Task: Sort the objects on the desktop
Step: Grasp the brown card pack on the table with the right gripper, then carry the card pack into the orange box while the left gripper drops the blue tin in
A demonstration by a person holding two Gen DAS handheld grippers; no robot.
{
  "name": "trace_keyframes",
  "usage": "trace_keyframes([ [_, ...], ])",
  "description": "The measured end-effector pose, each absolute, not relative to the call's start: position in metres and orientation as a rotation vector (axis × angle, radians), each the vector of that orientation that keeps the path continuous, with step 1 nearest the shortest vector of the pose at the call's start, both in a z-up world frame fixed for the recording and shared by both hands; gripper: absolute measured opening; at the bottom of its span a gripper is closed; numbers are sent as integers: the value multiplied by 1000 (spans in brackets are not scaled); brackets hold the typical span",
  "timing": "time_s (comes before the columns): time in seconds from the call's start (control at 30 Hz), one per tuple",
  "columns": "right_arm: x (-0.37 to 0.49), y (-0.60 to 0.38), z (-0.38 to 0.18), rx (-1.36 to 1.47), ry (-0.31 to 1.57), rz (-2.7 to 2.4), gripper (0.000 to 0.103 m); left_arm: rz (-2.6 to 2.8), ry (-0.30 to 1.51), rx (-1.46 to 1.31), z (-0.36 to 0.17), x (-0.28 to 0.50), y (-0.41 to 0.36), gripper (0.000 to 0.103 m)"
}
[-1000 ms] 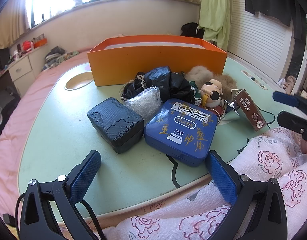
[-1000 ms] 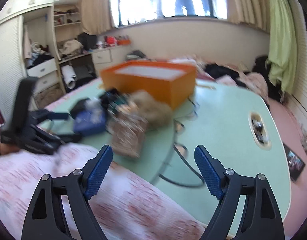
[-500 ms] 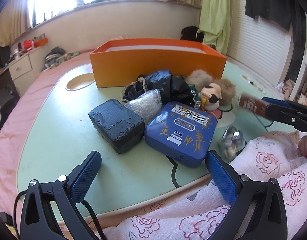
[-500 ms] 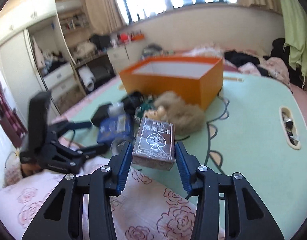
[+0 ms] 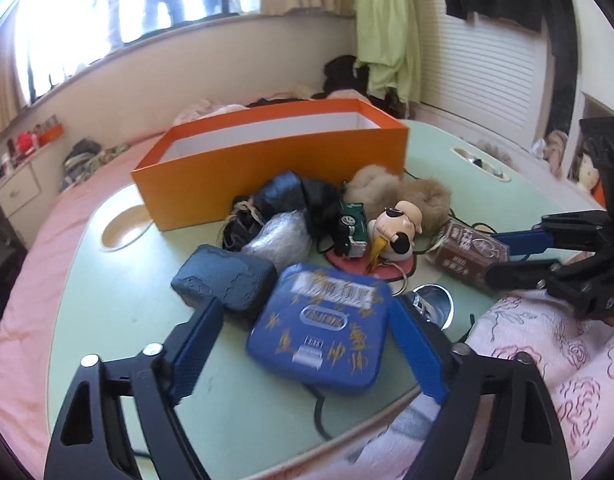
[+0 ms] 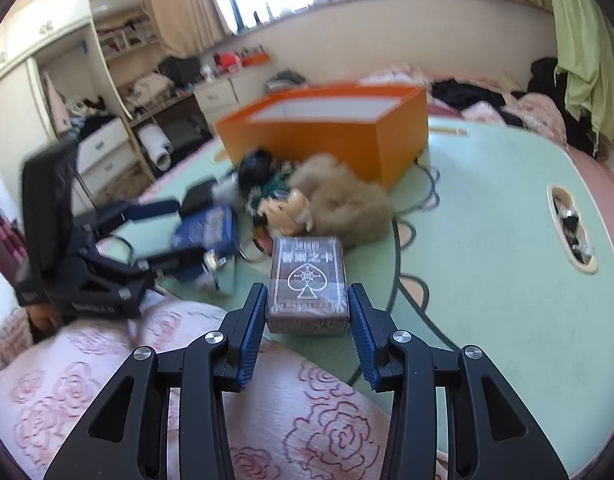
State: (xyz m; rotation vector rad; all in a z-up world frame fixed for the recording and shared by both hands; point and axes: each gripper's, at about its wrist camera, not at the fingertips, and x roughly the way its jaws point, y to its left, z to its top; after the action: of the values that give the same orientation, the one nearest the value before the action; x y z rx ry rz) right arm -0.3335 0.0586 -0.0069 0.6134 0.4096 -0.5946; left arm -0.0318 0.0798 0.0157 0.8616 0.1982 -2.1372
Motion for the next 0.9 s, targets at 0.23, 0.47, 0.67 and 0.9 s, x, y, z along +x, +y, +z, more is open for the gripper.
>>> trace_keyframes([
  [0.23, -330, 61, -6, 580, 445, -646, 45, -2142, 229, 898, 8, -34, 75, 66],
  [0.47, -349, 68, 3, 568, 326, -668, 43, -2183, 215, 722, 33, -13, 91, 66],
  [0.67, -354, 72, 31, 493, 263, -712, 43, -2185, 238, 663, 78, -22, 72, 66],
  [0.9, -330, 14, 95, 530, 225, -737, 43, -2091, 224, 679, 131, -57, 1, 66],
])
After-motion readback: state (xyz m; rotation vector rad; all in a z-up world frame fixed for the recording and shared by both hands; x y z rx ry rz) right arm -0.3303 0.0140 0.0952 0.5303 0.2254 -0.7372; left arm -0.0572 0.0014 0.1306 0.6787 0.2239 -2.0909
